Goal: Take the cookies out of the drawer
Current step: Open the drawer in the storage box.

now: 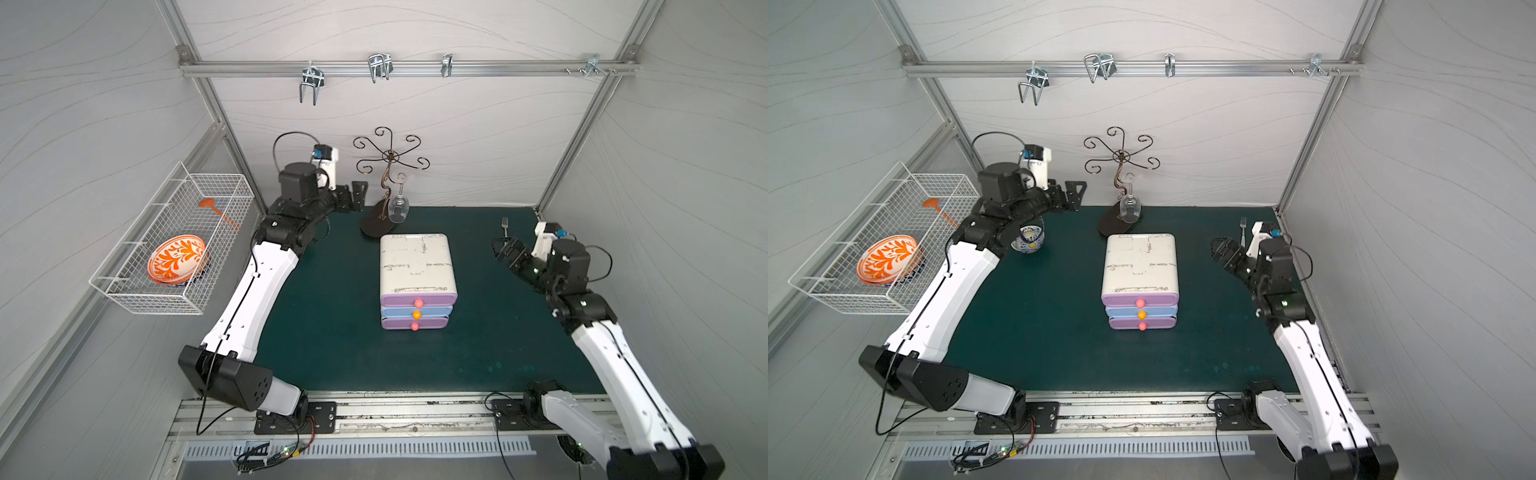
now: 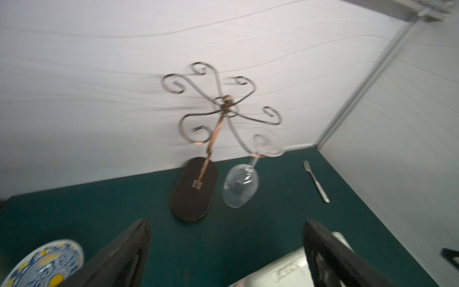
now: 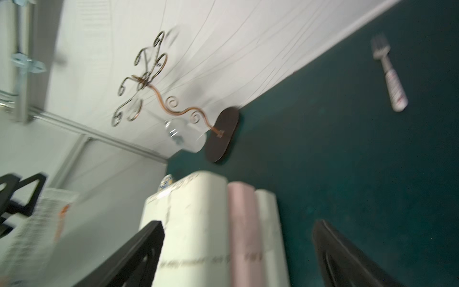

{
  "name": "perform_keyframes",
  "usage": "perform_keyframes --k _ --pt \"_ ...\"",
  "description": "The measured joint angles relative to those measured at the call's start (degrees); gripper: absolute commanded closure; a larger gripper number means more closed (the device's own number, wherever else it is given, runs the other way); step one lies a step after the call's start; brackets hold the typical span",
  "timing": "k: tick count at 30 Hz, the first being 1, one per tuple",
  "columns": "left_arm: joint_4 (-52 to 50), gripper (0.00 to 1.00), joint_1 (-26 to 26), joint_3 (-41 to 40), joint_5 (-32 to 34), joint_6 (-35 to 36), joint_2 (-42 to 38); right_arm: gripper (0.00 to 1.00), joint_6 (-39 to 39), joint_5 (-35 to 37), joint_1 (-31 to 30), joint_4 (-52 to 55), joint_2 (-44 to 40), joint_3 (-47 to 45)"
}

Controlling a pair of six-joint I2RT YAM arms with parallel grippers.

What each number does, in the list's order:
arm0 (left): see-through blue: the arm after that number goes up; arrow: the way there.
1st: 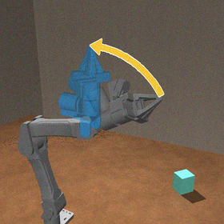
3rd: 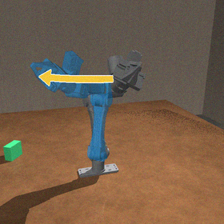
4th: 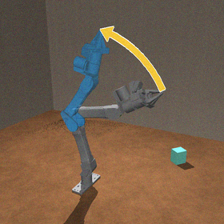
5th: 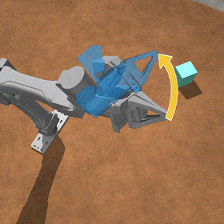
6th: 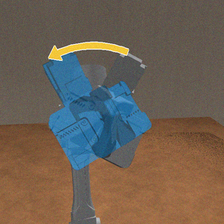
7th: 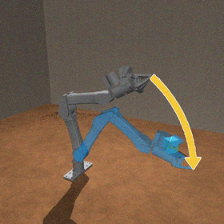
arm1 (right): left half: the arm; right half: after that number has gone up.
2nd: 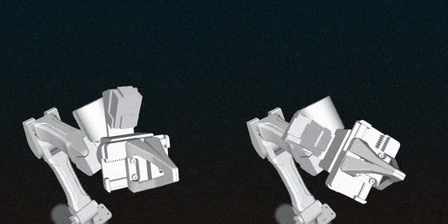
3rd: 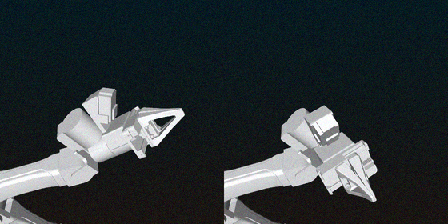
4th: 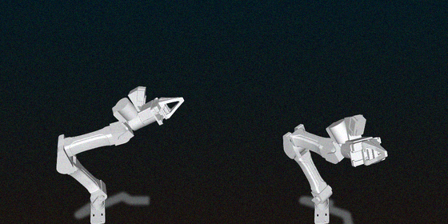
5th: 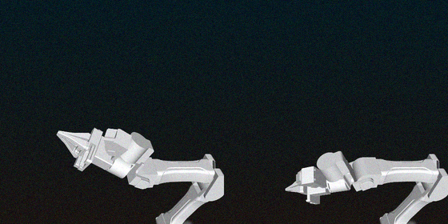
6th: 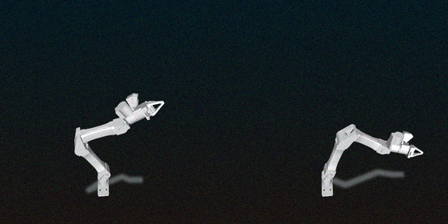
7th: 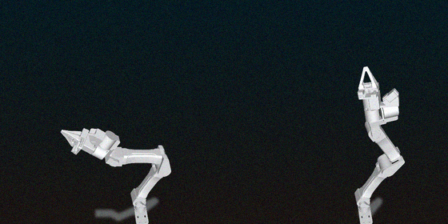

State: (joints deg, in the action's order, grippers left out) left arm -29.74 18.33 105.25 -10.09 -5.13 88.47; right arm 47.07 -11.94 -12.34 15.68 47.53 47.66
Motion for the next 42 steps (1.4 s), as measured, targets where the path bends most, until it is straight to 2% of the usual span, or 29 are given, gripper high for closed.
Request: perform_keyframes --k 3,6,8,11,15,18,22,27,34,42 --pt "-8.8 0.01 6.3 8.5 0.1 0.6 5.0 0.05 12.0 0.0 -7.6 1.5 -11.6 -8.3" --pt "-17.2 0.01 10.4 10.8 0.9 -0.1 8.5 0.07 21.2 4.8 -19.2 3.5 -20.6 -13.2" --pt "-21.1 0.01 12.0 10.8 2.5 -0.5 10.4 0.09 24.6 8.8 -26.5 3.7 -22.8 -14.2" --pt "-24.4 0.01 13.3 10.2 4.7 -1.0 12.2 0.11 27.4 16.4 -38.4 1.4 -20.1 -14.0" --pt "-26.4 0.02 13.5 10.5 5.5 -1.0 13.6 0.15 27.9 27.1 -53.8 -2.3 -9.7 -10.7" --pt "-26.8 0.02 13.5 9.9 5.6 -1.0 14.1 0.18 27.5 33.1 -61.3 -5.2 -2.6 -7.7" --pt "-26.3 0.04 13.4 6.3 5.3 -1.0 14.1 0.24 27.8 38.1 -64.5 -8.2 1.7 -6.4" --pt "-24.6 0.04 13.4 0.4 5.6 -1.1 14.1 0.35 28.7 40.9 -63.4 -11.3 5.8 -6.4" --pt "-21.2 0.05 13.0 -2.6 5.1 -1.1 12.7 0.39 30.0 40.3 -58.6 -12.2 10.8 -6.4" --pt "-19.2 0.06 12.3 -4.7 3.9 -1.1 11.7 0.41 30.3 39.2 -56.1 -12.7 13.6 -6.3"
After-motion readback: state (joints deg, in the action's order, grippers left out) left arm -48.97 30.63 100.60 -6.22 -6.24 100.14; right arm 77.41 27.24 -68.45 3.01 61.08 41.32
